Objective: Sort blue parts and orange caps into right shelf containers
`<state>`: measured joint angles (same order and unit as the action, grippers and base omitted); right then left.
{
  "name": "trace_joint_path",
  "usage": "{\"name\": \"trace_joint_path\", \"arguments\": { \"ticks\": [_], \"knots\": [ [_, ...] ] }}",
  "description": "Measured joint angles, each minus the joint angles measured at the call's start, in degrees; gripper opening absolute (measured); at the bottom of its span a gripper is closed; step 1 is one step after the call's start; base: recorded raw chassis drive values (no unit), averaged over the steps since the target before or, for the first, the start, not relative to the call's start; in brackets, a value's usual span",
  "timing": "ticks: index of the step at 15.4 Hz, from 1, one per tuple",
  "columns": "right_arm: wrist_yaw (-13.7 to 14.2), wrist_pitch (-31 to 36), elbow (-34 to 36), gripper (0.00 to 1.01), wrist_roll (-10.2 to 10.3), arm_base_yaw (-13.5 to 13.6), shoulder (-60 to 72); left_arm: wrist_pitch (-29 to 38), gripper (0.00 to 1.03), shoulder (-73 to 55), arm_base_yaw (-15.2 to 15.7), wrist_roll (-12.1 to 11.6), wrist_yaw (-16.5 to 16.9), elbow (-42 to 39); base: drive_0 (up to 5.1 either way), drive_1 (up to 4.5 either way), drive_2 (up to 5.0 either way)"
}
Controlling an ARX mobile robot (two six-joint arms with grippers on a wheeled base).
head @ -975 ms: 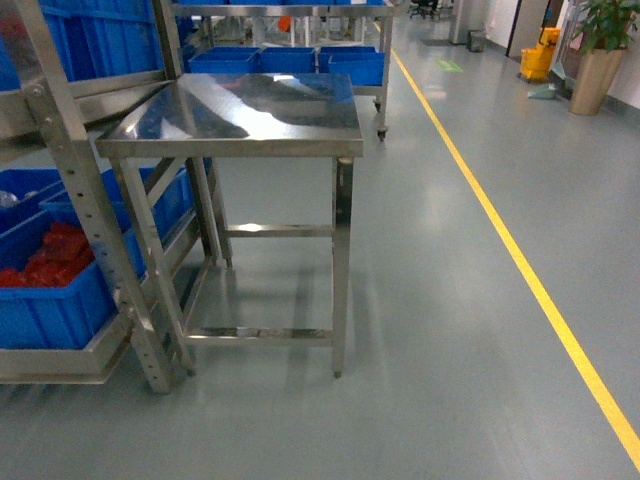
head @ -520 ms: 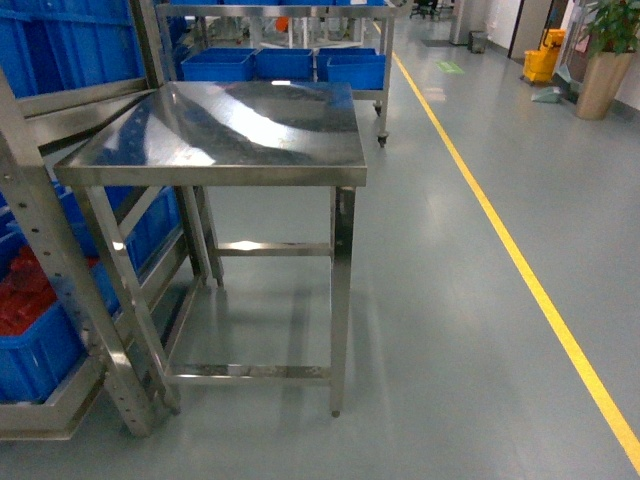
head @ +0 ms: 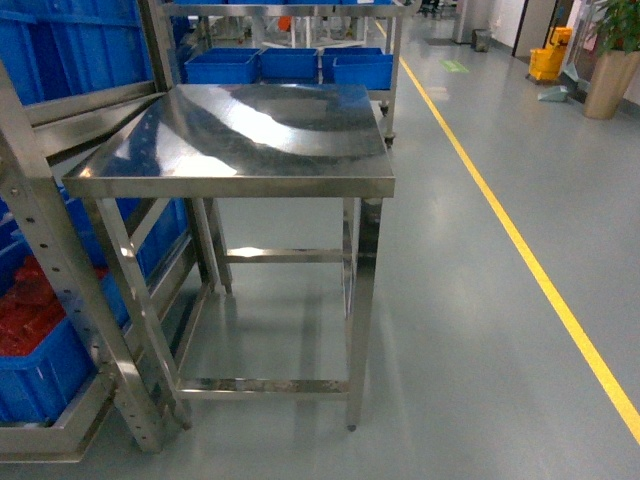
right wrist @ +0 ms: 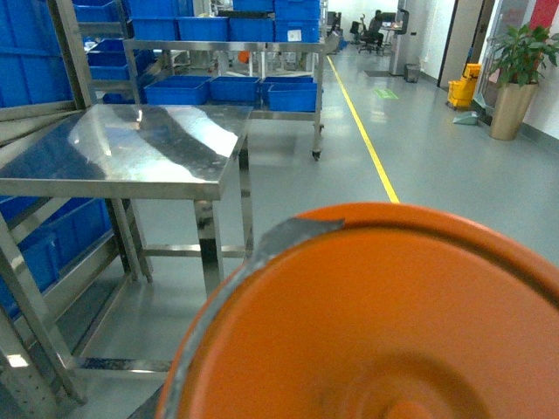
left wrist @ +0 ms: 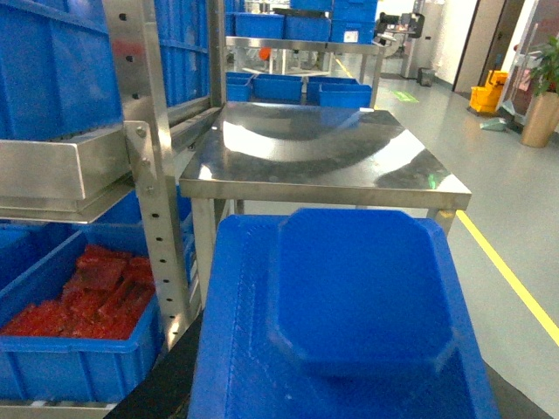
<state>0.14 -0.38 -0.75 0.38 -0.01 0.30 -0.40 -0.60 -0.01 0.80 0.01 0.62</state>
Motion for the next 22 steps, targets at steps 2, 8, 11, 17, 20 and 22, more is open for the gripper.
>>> {"name": "trace_joint_path", "arguments": {
  "ticks": [2, 8, 11, 17, 20, 22],
  "knots": [
    [0.0, -0.04, 0.0, 0.43, 0.0, 0.0, 0.0, -0.07, 0.42, 0.0, 0.0, 0.0, 0.02, 0.0, -4.7, 1.54, 3.5],
    [-0.02, 0.13, 0.0, 0.43, 0.0, 0.0, 0.0, 0.0, 0.42, 0.0, 0.0, 0.0, -0.07, 0.0, -4.9, 2.18, 2.8],
    [0.0, -0.17, 0.0, 0.43, 0.0, 0.0, 0.0, 0.0, 0.42, 0.0, 0.0, 0.0, 0.0, 0.0, -4.9, 2.48, 2.5],
    [0.02, -0.22, 0.0, 0.43, 0.0, 0.0, 0.0, 0.0, 0.42, 0.0, 0.0, 0.0, 0.0, 0.0, -5.0, 2.43, 2.4],
    [0.0, -0.04, 0.0, 0.43, 0.0, 0.0, 0.0, -0.04, 0.42, 0.0, 0.0, 0.0, 0.0, 0.0, -5.0, 2.41, 2.4],
    [-0.02, 0.13, 0.0, 0.43, 0.0, 0.0, 0.0, -0.09, 0.42, 0.0, 0.0, 0.0, -0.04, 0.0, -5.1, 2.37, 2.4]
  ]
}}
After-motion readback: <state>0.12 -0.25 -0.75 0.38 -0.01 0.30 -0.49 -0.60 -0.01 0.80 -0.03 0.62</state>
